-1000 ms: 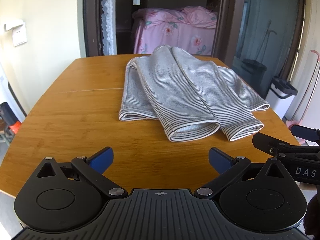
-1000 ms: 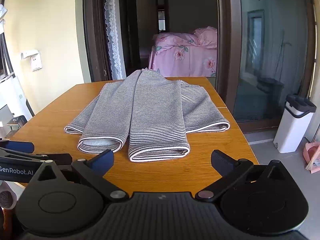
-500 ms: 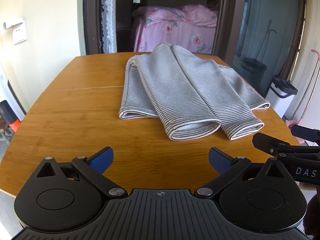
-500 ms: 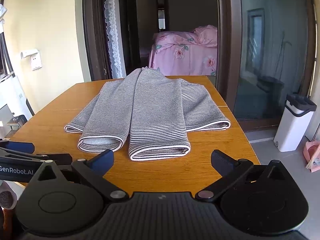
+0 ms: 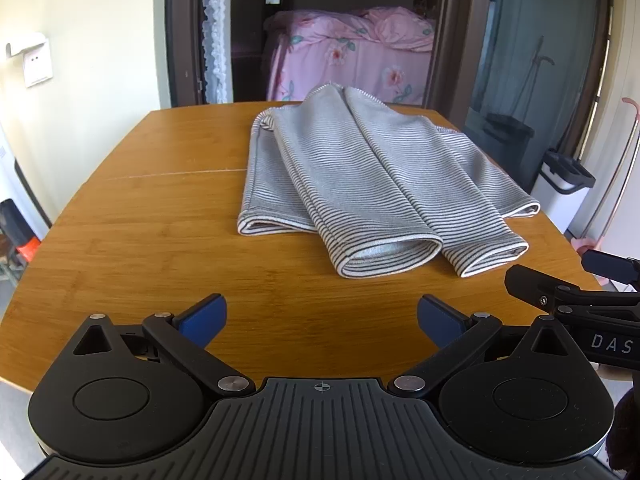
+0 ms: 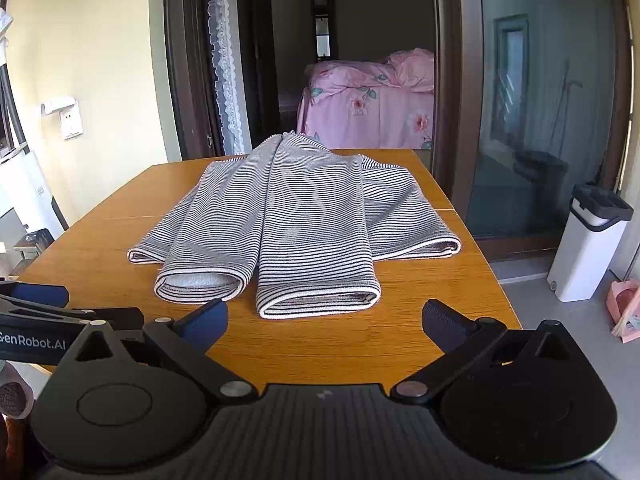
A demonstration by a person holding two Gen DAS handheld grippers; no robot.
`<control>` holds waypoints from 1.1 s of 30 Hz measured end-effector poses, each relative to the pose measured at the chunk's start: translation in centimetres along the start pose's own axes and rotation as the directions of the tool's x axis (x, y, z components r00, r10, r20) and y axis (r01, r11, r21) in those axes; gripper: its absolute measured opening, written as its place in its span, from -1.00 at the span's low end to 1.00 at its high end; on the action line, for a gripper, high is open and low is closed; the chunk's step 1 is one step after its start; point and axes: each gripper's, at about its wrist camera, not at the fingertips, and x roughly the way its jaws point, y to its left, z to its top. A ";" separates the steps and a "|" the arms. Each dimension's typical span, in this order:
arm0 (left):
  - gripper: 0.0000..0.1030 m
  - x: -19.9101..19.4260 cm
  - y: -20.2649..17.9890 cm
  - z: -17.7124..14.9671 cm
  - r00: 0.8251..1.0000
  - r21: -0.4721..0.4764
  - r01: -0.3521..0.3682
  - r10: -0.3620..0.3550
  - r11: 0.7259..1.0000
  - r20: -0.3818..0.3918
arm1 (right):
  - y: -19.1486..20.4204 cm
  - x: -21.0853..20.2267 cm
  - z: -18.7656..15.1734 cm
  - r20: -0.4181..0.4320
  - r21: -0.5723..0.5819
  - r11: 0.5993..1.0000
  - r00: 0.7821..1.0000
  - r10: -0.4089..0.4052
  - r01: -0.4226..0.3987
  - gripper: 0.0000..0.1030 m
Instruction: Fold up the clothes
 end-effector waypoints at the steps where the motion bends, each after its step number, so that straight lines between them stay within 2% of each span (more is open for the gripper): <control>1: 1.00 0.0 0.0 0.0 1.000 0.000 0.000 0.000 1.000 0.000 | 0.0 0.0 0.0 -0.001 0.000 1.000 1.000 0.000 0.000 1.00; 33: 1.00 0.1 -0.2 -0.2 1.000 -0.002 -0.001 0.001 1.000 -0.010 | -0.3 0.1 -0.3 -0.015 0.008 1.000 1.000 0.001 0.000 1.00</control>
